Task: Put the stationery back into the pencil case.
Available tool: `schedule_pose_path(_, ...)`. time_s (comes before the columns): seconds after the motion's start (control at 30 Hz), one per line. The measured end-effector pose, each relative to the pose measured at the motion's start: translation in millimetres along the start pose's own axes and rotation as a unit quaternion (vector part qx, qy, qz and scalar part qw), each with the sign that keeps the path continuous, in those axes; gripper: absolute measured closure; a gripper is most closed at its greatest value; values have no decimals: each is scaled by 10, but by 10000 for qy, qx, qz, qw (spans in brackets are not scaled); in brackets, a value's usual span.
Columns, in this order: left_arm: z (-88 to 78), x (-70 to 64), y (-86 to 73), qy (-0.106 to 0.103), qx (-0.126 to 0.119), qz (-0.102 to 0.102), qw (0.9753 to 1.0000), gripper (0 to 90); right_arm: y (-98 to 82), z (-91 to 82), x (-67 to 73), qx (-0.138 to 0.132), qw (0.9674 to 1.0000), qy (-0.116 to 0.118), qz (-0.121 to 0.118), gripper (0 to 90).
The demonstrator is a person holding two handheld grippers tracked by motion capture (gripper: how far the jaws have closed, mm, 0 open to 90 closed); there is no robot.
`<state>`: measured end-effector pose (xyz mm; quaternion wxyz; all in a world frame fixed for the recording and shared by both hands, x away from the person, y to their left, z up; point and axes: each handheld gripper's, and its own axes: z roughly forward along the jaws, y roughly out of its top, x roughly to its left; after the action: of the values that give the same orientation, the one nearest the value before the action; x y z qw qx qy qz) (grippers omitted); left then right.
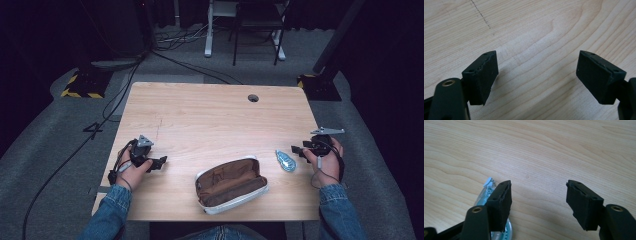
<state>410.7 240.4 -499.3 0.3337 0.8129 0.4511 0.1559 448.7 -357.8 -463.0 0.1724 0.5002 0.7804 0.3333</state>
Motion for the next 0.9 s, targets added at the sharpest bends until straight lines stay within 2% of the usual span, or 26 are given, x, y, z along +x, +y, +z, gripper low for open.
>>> schedule_pose_path(0.27,18,8,-12,17,26,-3,10000,172,40,-54,75,177,9997,157,60,406)
schedule_pose_path(0.37,33,2,-21,49,-2,64,10000,159,49,-66,95,231,9995,187,57,407)
schedule_pose_path(0.67,46,7,-25,59,-56,80,9999,147,112,-96,222,393,9989,255,-70,405)
schedule_pose_path(0.9,46,8,-25,61,-54,85,9999,147,143,-69,351,624,9974,328,-162,394)
